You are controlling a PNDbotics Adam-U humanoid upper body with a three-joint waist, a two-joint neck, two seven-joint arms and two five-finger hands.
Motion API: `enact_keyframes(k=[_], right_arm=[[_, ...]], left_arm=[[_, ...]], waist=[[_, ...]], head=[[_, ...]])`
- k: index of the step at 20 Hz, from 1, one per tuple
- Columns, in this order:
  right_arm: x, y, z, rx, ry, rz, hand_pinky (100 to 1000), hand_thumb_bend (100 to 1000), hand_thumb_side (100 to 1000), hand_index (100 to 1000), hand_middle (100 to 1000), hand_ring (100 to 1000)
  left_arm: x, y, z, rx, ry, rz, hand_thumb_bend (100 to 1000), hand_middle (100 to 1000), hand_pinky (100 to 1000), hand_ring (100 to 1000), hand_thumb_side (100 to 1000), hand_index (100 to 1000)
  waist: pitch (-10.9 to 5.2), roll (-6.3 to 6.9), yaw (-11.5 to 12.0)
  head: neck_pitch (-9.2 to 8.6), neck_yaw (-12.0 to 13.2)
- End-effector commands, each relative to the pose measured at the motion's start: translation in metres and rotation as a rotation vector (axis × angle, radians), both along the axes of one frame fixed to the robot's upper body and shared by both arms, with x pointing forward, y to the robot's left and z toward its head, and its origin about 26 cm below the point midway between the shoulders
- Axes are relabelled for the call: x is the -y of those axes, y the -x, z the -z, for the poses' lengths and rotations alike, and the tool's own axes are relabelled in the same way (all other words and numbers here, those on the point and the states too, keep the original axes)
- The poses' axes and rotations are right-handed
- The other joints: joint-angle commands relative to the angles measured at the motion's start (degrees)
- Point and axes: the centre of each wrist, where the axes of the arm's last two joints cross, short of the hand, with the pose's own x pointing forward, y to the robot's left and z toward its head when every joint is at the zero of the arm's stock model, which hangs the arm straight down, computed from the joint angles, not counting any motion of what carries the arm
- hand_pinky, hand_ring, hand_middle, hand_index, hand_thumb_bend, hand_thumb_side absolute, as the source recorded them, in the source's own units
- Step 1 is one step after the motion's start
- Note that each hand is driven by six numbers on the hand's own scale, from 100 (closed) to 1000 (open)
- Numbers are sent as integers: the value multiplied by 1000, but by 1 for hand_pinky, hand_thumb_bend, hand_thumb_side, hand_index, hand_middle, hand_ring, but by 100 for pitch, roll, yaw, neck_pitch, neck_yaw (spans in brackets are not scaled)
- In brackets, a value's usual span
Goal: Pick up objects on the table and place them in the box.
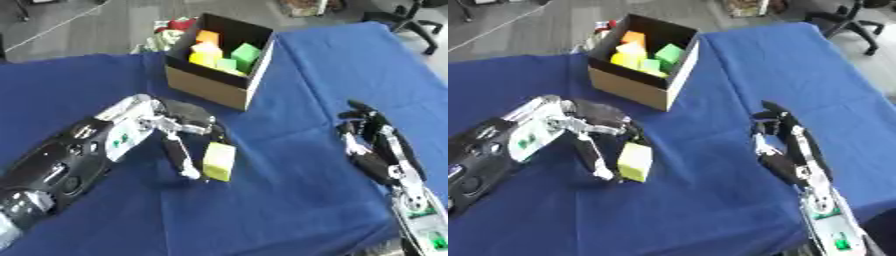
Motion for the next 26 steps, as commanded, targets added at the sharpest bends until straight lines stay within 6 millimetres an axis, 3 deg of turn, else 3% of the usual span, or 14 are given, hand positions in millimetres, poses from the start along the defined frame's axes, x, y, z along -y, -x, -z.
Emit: enact_keyframes(k=[1,3,6,10,12,13,15,19,26], right_arm=[[4,-2,-8,25,12,3,728,100,311,896,694,652],[4,-3,-8,25,13,3,728,100,310,896,694,652],[5,-2,-6,20,16,7,728,100,309,896,694,652],[5,-2,-6,20,17,7,728,100,309,896,694,652],[5,-1,-3,10,5,17,728,100,309,896,694,652],[5,-1,-2,10,0,19,728,100,309,896,693,652],[4,-1,-2,11,-5,19,728,100,307,896,693,652],[-2,-3,-3,13,-9,-2,728,100,308,896,693,652],[-6,-3,-4,12,-9,-22,727,100,309,895,693,652]], left_arm=[[-2,-4,-29,-8,-195,253,230,435,690,482,192,658],[-1,-1,-52,6,-118,231,196,403,677,459,168,628],[2,3,-106,45,33,174,188,407,679,465,167,633],[6,9,-124,39,88,139,188,407,679,465,167,633],[-4,4,-139,66,105,80,208,431,690,487,138,661],[-10,-1,-147,82,123,39,135,439,691,492,136,670],[-22,-11,-148,80,175,-55,100,458,696,506,138,687],[-40,-31,-133,35,297,-243,100,492,704,531,144,717],[-55,-58,-120,-22,486,-542,100,508,707,542,150,730]], waist=[[-78,-12,21],[-82,-21,35],[-99,-33,67],[-102,-32,72],[-143,-114,145],[-135,-139,158],[-116,-168,151],[-88,-191,72],[-94,-148,-60]], head=[[-43,-13],[-46,-29],[-29,-14],[-29,-8],[-6,-70],[-17,-88],[-28,-90],[-29,22],[-61,112]])
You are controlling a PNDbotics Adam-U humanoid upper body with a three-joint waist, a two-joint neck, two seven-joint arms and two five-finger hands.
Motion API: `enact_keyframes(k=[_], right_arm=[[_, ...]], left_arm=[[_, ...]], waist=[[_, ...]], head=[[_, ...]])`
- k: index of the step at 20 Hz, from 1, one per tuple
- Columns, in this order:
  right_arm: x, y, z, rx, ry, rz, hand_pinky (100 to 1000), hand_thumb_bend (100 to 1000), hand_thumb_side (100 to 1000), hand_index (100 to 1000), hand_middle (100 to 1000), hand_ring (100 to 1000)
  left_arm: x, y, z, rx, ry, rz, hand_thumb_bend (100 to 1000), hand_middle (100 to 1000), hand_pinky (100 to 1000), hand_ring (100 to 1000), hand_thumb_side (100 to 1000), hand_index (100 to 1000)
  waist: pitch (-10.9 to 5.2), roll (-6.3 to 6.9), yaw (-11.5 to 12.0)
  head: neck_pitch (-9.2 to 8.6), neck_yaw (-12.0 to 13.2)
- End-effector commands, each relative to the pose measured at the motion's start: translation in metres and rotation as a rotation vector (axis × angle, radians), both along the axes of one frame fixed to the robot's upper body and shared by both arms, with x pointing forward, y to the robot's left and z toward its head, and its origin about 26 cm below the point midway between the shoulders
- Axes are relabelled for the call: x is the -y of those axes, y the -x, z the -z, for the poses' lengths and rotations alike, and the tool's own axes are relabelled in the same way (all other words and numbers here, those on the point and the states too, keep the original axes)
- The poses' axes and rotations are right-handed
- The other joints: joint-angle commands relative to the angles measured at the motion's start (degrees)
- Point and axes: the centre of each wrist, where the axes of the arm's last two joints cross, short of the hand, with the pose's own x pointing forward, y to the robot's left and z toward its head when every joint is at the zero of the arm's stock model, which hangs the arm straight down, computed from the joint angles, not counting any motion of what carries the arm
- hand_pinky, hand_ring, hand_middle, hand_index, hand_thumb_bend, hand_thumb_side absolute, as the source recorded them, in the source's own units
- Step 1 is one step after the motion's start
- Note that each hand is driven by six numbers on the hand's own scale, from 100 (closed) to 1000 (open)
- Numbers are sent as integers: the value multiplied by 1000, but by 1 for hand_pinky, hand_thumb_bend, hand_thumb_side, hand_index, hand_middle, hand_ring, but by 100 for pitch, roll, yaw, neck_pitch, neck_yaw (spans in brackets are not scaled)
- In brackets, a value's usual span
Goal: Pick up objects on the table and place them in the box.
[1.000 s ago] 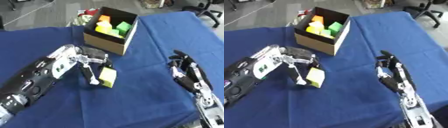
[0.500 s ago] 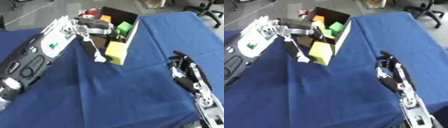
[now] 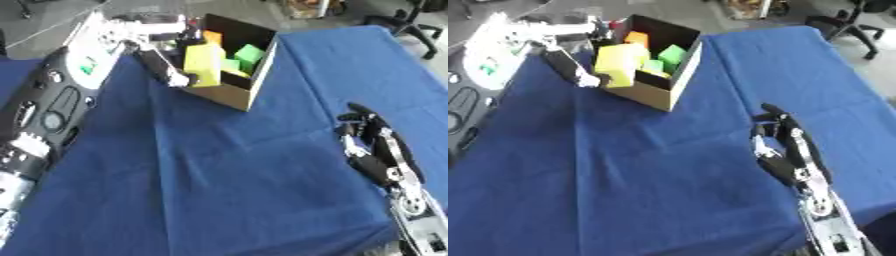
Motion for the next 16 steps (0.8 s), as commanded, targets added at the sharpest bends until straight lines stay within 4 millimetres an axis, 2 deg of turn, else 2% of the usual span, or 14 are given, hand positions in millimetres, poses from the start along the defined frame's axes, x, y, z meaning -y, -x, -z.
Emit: enact_keyframes(k=[1,8,16], right_arm=[[-1,-2,-8,25,9,-17,727,100,309,895,693,652],[-2,-3,-9,27,11,-25,727,100,308,895,693,652],[-3,-3,-9,27,11,-28,727,100,308,895,693,652]], left_arm=[[-6,-10,-9,-1,83,-119,100,508,707,542,150,730],[4,-12,-7,14,252,-294,100,515,708,544,157,738],[37,-6,-3,101,231,-434,100,549,718,567,159,771]], waist=[[-97,-54,-29],[-92,-37,-88],[-83,-33,-113]], head=[[-67,43],[-86,102],[-86,121]])
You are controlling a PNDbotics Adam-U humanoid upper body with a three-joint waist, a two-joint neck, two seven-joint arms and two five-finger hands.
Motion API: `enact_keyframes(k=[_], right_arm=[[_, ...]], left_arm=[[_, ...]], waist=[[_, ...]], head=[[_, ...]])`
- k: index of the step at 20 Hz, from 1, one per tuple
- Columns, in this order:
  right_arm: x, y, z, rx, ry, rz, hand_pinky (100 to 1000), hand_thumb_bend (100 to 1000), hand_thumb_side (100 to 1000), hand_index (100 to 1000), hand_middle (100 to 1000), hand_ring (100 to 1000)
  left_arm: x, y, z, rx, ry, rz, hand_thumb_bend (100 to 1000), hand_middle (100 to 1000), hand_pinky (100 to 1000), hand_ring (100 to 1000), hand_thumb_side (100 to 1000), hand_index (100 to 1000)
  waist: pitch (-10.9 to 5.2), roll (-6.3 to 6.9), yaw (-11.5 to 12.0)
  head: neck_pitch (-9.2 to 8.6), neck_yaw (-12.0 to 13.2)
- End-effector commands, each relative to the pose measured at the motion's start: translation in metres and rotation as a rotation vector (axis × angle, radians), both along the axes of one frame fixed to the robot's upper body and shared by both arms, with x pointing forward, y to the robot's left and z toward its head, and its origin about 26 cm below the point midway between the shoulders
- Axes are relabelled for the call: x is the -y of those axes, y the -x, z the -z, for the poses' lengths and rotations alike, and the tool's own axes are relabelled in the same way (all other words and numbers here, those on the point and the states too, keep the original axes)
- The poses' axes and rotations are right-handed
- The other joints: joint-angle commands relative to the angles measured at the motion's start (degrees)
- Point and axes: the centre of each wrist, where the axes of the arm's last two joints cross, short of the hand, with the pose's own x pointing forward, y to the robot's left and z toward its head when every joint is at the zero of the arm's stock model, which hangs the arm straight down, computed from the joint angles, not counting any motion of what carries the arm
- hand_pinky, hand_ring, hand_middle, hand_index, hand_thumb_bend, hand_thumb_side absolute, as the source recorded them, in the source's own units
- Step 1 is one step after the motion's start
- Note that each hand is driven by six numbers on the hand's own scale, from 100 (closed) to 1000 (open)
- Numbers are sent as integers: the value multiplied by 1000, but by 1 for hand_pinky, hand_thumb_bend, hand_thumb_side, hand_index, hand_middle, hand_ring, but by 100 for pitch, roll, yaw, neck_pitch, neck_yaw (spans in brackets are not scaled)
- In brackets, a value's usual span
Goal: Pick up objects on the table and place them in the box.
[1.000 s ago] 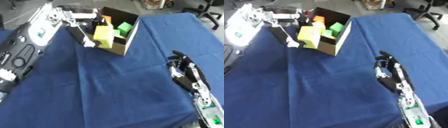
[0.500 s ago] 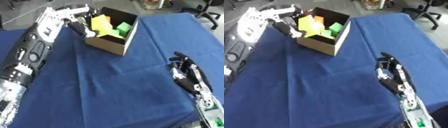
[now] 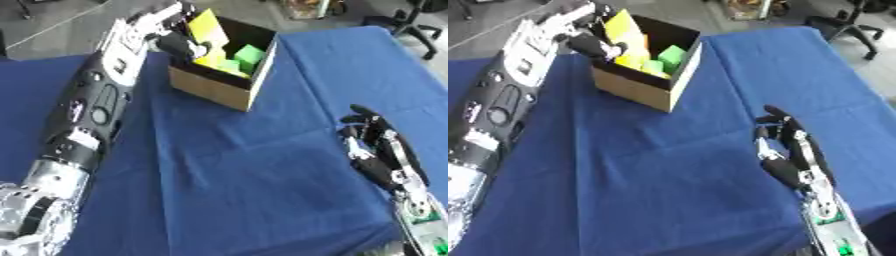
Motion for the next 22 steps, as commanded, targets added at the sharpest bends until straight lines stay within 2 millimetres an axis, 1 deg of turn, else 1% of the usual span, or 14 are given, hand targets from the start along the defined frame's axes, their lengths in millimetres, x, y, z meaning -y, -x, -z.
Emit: enact_keyframes(k=[1,7,12,19,22], right_arm=[[1,-2,-9,28,6,-8,727,100,308,895,693,652],[0,-2,-9,28,6,-8,727,100,307,895,693,651],[0,-3,-9,29,5,-9,727,100,308,894,692,651],[0,-3,-9,29,6,-9,727,100,308,894,692,651],[-1,-3,-9,29,6,-9,727,100,307,894,692,651]], left_arm=[[14,4,-15,72,-21,-56,100,556,721,573,160,778],[39,8,-1,118,-84,-174,100,606,738,613,162,824],[56,11,12,170,-134,-259,100,625,745,628,166,839],[60,8,36,219,-138,-292,100,641,750,641,169,850],[61,7,46,234,-129,-299,100,676,763,674,190,870]], waist=[[-82,-32,-12],[-75,-26,-27],[-69,-25,-39],[-69,-26,-46],[-70,-26,-47]], head=[[-79,18],[-83,21],[-82,31],[-87,34],[-92,35]])
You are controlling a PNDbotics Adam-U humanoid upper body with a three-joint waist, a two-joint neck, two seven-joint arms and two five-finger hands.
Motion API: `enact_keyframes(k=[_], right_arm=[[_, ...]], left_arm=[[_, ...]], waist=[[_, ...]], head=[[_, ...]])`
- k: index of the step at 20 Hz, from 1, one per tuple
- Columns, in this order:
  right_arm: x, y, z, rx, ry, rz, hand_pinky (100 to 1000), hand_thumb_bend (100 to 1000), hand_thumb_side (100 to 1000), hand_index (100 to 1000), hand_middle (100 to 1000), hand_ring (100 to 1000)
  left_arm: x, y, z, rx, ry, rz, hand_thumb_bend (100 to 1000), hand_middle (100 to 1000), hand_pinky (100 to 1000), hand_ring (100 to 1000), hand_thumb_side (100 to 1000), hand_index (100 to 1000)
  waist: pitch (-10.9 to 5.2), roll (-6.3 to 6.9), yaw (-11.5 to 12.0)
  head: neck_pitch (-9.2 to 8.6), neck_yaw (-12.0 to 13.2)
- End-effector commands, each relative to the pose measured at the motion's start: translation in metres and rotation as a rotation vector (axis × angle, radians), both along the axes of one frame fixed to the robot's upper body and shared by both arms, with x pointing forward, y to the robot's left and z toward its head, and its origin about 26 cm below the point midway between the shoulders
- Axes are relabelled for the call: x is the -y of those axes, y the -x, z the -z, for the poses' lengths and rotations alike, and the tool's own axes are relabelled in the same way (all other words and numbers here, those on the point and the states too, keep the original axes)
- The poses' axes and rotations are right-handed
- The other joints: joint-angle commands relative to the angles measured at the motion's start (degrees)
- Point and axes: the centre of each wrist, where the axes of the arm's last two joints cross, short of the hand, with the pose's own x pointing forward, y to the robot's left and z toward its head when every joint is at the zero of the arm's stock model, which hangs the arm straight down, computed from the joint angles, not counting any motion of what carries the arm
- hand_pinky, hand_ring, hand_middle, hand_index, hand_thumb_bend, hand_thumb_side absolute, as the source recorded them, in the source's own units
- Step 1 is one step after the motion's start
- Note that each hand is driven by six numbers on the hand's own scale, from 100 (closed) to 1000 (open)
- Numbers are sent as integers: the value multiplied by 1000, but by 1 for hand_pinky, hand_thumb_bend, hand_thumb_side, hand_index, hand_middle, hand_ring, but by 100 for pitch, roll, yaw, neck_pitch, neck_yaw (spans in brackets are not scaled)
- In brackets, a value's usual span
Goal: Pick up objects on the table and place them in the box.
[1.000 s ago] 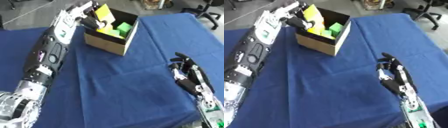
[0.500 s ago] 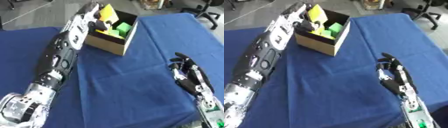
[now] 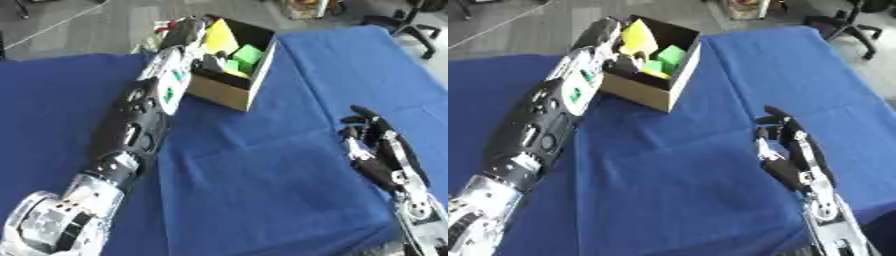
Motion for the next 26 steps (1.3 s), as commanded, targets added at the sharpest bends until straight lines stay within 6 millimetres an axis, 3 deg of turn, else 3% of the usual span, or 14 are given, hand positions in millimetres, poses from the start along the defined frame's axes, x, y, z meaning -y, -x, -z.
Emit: enact_keyframes(k=[1,2,3,6,7,8,12,21,25,26], right_arm=[[0,-3,-9,31,6,-8,727,100,308,894,692,651],[0,-3,-9,31,7,-7,727,100,308,894,692,651],[0,-3,-9,31,7,-7,727,100,307,894,692,651],[0,-3,-9,31,7,-7,727,100,307,894,692,651],[0,-3,-9,31,7,-7,727,100,307,894,692,651],[0,-3,-9,30,8,-6,727,100,306,894,692,651],[1,-2,-9,29,8,-4,727,100,307,894,692,651],[1,-2,-8,28,8,-3,727,100,306,894,692,651],[2,-2,-8,27,8,1,727,100,307,893,691,650],[2,-2,-8,27,7,4,727,100,308,893,691,650]], left_arm=[[4,-1,-3,55,4,3,106,703,768,684,241,885],[4,-2,0,60,4,4,167,744,782,715,348,906],[4,-2,3,66,3,5,192,760,788,730,395,914],[3,-2,6,76,4,7,192,760,788,730,395,914],[3,-3,6,86,5,10,394,881,849,840,730,992],[3,-3,5,99,8,10,456,914,867,869,808,1000],[2,-3,4,151,27,-2,486,929,873,884,871,1000],[1,-3,7,168,47,-5,481,930,873,885,892,1000],[-6,-4,-6,190,82,22,422,915,869,875,839,1000],[-9,-5,-13,201,89,37,331,911,870,874,789,1000]], waist=[[-75,-26,-11],[-75,-27,-11],[-75,-27,-10],[-74,-28,-9],[-73,-30,-8],[-72,-31,-6],[-73,-33,2],[-76,-46,16],[-82,-45,45],[-85,-44,60]], head=[[-77,10],[-77,9],[-77,8],[-77,7],[-76,7],[-74,6],[-75,3],[-76,3],[-88,-26],[-91,-49]])
